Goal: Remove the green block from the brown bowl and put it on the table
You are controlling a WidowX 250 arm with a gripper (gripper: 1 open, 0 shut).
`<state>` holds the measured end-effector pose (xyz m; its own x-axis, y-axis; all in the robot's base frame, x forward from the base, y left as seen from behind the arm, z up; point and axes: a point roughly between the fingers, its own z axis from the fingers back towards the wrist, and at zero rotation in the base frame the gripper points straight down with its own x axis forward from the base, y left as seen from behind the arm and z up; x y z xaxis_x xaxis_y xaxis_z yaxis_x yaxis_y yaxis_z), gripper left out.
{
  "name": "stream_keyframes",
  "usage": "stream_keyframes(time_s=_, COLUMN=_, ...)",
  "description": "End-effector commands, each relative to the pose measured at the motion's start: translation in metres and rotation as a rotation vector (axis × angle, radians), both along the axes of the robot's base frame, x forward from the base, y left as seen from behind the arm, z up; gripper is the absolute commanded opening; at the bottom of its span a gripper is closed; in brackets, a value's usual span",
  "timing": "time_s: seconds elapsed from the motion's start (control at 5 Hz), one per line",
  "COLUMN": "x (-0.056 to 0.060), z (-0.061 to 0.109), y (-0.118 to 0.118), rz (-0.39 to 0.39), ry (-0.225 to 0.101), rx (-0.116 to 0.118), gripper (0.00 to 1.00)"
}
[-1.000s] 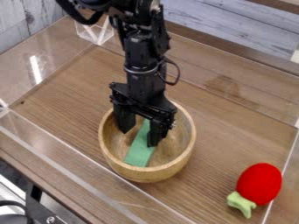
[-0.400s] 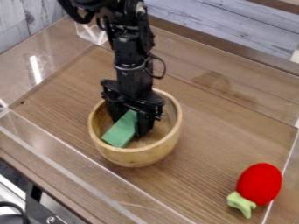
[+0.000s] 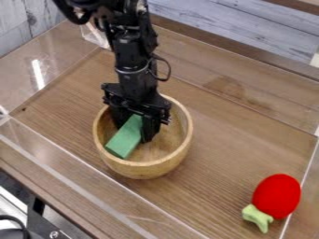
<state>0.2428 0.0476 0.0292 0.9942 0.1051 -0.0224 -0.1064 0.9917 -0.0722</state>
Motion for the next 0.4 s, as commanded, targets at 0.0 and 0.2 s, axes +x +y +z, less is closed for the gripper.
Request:
stream_keyframes(time_s=0.0, x=-0.0051, z=0.0143, y=-0.0077, rz=0.017, ry=-0.044, rx=0.004, gripper=0.00)
stream_keyframes(time_s=0.2, x=-0.0055, z=0.0203, y=-0.0101, rz=0.055, ry=-0.041, rx=0.001, gripper=0.00)
